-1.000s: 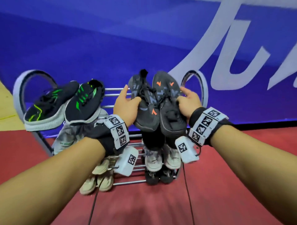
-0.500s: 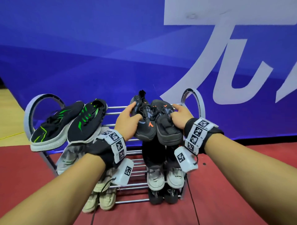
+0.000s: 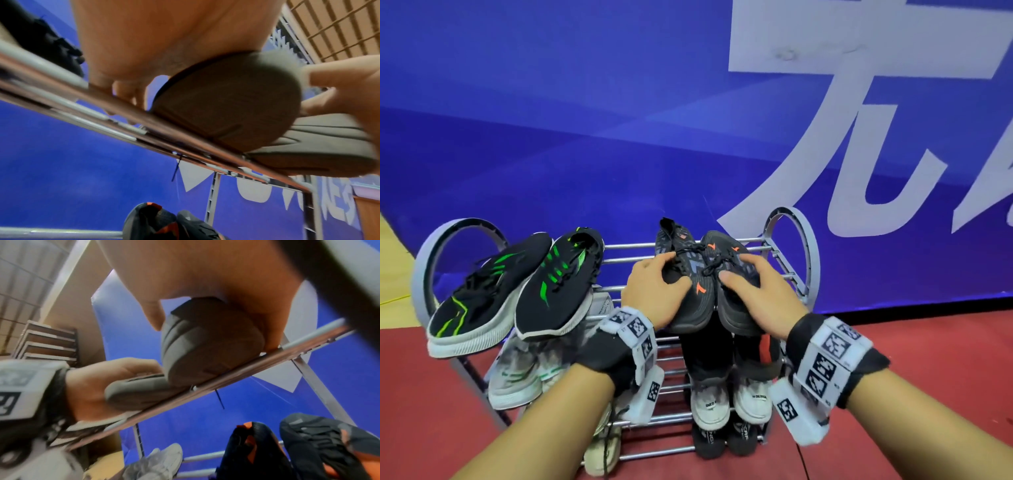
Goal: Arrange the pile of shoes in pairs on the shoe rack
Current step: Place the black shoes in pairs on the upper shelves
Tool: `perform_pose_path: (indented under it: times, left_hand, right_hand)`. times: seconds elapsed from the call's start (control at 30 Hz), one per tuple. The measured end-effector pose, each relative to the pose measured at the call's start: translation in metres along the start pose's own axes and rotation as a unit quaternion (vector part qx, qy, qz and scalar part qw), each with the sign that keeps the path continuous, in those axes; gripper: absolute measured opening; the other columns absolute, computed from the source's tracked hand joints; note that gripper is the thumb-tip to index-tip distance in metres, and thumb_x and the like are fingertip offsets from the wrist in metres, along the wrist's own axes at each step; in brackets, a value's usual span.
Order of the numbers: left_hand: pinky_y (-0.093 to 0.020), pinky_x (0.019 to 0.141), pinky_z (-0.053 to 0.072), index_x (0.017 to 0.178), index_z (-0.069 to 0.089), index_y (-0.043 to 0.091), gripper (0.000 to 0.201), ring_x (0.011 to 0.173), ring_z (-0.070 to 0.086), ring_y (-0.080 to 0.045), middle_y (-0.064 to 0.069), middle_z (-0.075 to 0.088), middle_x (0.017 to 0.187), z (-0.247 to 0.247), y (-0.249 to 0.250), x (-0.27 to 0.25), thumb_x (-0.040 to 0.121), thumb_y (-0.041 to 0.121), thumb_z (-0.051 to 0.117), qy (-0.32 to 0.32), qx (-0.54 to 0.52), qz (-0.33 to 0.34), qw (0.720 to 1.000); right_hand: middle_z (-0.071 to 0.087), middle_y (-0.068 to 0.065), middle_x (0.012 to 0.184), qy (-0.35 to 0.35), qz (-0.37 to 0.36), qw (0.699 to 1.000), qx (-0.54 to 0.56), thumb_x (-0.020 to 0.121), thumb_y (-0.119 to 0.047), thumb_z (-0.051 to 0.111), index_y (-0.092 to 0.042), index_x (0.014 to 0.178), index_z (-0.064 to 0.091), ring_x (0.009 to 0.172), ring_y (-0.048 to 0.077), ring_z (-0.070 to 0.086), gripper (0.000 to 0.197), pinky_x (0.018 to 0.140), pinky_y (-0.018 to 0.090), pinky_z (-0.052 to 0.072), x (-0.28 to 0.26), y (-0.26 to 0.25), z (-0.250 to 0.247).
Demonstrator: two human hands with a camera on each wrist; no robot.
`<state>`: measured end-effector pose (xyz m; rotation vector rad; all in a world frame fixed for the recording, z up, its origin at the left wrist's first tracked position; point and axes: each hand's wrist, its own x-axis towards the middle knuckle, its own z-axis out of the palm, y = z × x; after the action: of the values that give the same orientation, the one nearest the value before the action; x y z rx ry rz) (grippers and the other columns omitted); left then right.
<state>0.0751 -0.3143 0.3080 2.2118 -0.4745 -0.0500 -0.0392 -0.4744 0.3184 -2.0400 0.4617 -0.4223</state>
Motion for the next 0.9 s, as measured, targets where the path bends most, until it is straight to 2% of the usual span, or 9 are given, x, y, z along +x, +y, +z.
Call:
perform_pose_path:
  times: [0.1,0.17,0.27,0.37,0.43,0.6,0.7,0.77,0.9]
  left_hand:
    - [-0.042,0.103,0.045,0.132,0.05,0.041,0.067,0.121,0.053,-0.023,0.0,0.046,0.135,0.006,0.006,-0.017,0.069,0.058,0.061,0.001,0.031,-0.013,0.999]
    - [-0.042,0.104,0.044,0.132,0.049,0.041,0.066,0.124,0.049,-0.024,0.003,0.041,0.134,0.012,0.007,-0.026,0.069,0.055,0.065,-0.02,0.027,0.009,0.999]
    - [-0.045,0.106,0.043,0.133,0.044,0.043,0.084,0.132,0.04,-0.026,0.0,0.035,0.14,0.018,0.005,-0.029,0.055,0.068,0.062,-0.035,0.057,0.051,0.996]
    - [-0.046,0.112,0.039,0.138,0.039,0.043,0.103,0.141,0.031,-0.029,-0.006,0.025,0.153,0.021,0.007,-0.032,0.046,0.08,0.065,-0.033,0.106,0.043,0.993]
    - [-0.043,0.115,0.034,0.141,0.039,0.041,0.101,0.145,0.025,-0.029,-0.007,0.02,0.158,0.018,0.012,-0.034,0.052,0.075,0.075,-0.041,0.108,0.033,0.993]
    - [-0.038,0.103,0.041,0.136,0.048,0.036,0.084,0.135,0.036,-0.024,0.003,0.035,0.145,0.019,0.016,-0.026,0.062,0.055,0.082,-0.014,0.064,0.046,0.997]
    - [-0.04,0.102,0.043,0.136,0.047,0.036,0.085,0.134,0.038,-0.025,0.003,0.037,0.144,0.026,0.017,-0.025,0.061,0.062,0.079,-0.001,0.089,0.038,0.995]
    - [-0.045,0.109,0.035,0.141,0.04,0.039,0.095,0.138,0.033,-0.031,-0.005,0.035,0.149,0.028,0.02,-0.024,0.058,0.073,0.073,0.015,0.143,0.006,0.99]
    - [-0.049,0.11,0.028,0.148,0.03,0.041,0.105,0.133,0.038,-0.038,-0.014,0.046,0.142,0.029,0.025,-0.02,0.058,0.083,0.064,0.007,0.221,-0.051,0.974]
  right_hand:
    - [0.047,-0.005,0.142,-0.026,-0.031,0.995,-0.096,0.057,-0.077,0.067,-0.038,0.146,0.035,0.128,0.014,0.051,0.102,0.109,0.037,0.044,-0.009,0.008,0.004]
    - [0.045,-0.004,0.14,-0.024,-0.05,0.986,-0.159,0.058,-0.069,0.062,-0.039,0.145,0.032,0.129,0.017,0.049,0.097,0.106,0.039,0.046,-0.007,0.011,0.005]
    - [0.05,-0.004,0.135,0.006,-0.065,0.985,-0.16,0.063,-0.055,0.058,-0.036,0.143,0.039,0.123,0.019,0.053,0.084,0.102,0.037,0.048,-0.005,0.011,0.004]
    - [0.055,-0.005,0.13,0.039,-0.07,0.985,-0.155,0.066,-0.048,0.058,-0.038,0.137,0.045,0.116,0.021,0.057,0.073,0.099,0.041,0.049,0.0,0.01,-0.002]
    - [0.057,-0.006,0.124,0.044,-0.062,0.982,-0.174,0.068,-0.047,0.059,-0.04,0.131,0.049,0.11,0.021,0.06,0.065,0.095,0.042,0.051,0.006,0.009,-0.009]
    - [0.053,-0.003,0.119,0.011,-0.038,0.963,-0.268,0.074,-0.053,0.056,-0.035,0.125,0.052,0.105,0.023,0.06,0.054,0.087,0.038,0.054,0.011,0.015,-0.026]
    - [0.05,0.001,0.122,0.013,-0.023,0.946,-0.322,0.08,-0.059,0.054,-0.031,0.125,0.054,0.108,0.028,0.058,0.053,0.086,0.037,0.052,0.01,0.017,-0.025]
    - [0.049,0.005,0.126,0.026,-0.02,0.94,-0.339,0.081,-0.064,0.055,-0.029,0.124,0.054,0.11,0.031,0.058,0.055,0.09,0.042,0.053,0.013,0.017,-0.021]
    - [0.05,0.01,0.128,0.044,-0.007,0.936,-0.348,0.087,-0.056,0.053,-0.027,0.125,0.054,0.112,0.036,0.058,0.047,0.092,0.047,0.054,0.019,0.016,-0.015]
